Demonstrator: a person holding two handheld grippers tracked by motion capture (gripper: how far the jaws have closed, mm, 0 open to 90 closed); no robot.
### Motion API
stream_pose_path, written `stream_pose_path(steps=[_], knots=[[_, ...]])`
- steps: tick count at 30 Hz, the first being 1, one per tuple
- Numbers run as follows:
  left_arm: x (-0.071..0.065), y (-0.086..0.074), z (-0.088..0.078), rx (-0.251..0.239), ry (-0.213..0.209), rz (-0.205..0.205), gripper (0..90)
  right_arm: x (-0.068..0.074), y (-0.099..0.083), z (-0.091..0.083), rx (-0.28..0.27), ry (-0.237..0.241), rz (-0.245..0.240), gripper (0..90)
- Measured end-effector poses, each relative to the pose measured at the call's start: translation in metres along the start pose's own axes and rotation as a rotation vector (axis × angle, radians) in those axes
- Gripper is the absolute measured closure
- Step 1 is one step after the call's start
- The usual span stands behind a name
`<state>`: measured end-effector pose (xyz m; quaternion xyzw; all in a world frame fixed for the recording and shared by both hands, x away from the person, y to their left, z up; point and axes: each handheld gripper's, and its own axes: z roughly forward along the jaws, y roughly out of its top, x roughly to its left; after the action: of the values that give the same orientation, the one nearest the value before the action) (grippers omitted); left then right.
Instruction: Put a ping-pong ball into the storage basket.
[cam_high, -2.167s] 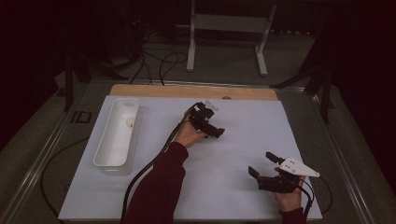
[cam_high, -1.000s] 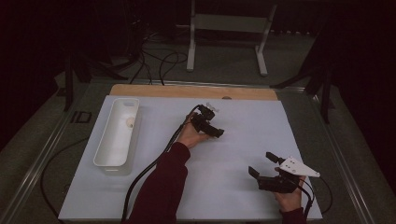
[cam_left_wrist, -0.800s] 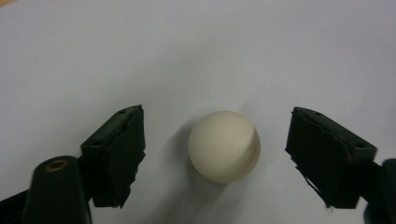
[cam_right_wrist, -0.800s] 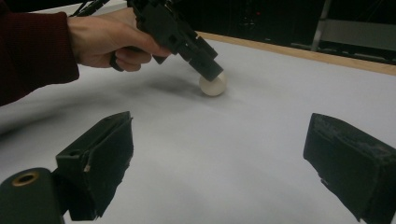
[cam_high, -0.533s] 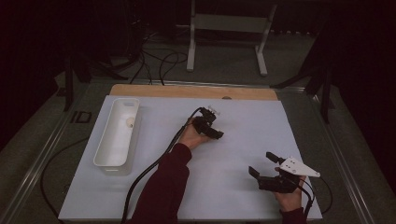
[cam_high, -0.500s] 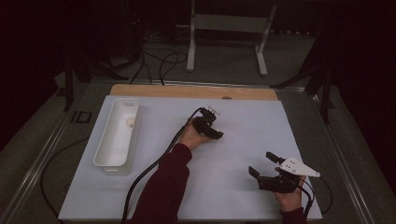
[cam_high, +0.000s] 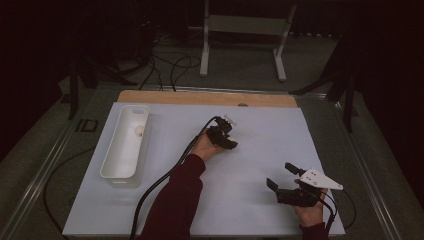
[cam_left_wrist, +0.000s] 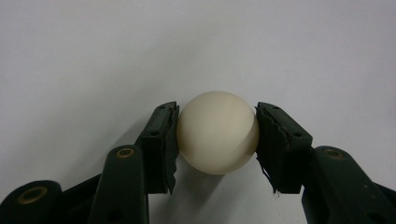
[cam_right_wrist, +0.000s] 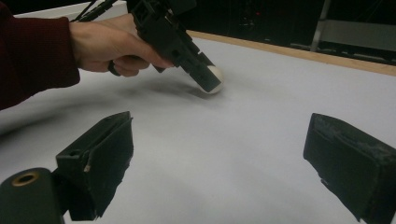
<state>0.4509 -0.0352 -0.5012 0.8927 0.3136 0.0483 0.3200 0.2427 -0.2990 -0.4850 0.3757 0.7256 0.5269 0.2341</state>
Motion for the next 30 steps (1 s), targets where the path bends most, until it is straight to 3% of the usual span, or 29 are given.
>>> stream_pose_path(steps=[30], knots=[[0.002,0.006,-0.035,-0.041,0.012,0.033,51.5,0.001,0.0,0.001,0.004,0.004,-0.001,8.0]])
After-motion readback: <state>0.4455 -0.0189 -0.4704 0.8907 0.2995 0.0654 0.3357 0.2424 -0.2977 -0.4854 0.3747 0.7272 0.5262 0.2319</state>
